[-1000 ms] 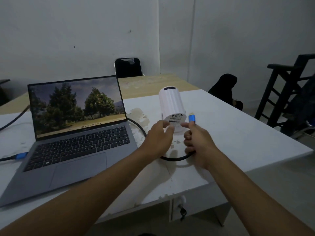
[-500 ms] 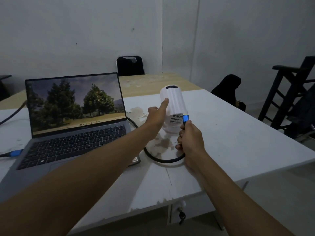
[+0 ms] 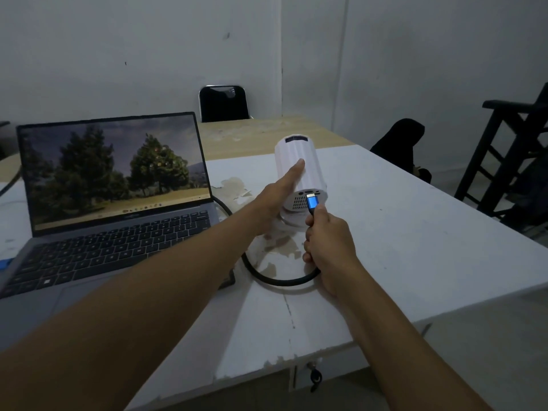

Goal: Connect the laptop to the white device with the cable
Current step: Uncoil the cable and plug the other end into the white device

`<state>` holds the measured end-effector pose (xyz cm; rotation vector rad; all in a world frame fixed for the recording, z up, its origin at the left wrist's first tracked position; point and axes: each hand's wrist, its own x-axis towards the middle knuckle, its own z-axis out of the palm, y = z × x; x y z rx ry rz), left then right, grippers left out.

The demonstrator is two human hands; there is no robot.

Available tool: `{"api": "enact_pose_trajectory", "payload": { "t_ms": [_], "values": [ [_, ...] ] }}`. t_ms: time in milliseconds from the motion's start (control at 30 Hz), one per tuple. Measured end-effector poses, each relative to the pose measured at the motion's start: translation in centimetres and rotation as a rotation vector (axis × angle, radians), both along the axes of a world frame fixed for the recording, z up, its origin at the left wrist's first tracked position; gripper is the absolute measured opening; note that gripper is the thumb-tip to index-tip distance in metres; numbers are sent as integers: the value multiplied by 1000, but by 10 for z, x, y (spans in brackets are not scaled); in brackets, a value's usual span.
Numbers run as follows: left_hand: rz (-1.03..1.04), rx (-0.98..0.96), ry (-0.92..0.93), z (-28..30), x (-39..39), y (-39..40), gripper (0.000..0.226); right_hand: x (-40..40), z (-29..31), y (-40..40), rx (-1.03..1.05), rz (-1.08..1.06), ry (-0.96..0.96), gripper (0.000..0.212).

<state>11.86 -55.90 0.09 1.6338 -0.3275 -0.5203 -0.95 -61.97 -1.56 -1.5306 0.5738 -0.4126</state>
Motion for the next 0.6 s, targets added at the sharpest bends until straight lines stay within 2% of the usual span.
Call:
{"api": "enact_pose_trajectory", "payload": {
  "t_ms": [267, 600],
  "values": [
    [-25, -35, -32, -6, 2, -1, 100, 0, -1, -1, 30, 12, -18, 39],
    [4, -24, -53, -14, 10, -6, 121, -1, 0, -1, 0, 9, 2, 39]
  ]
}}
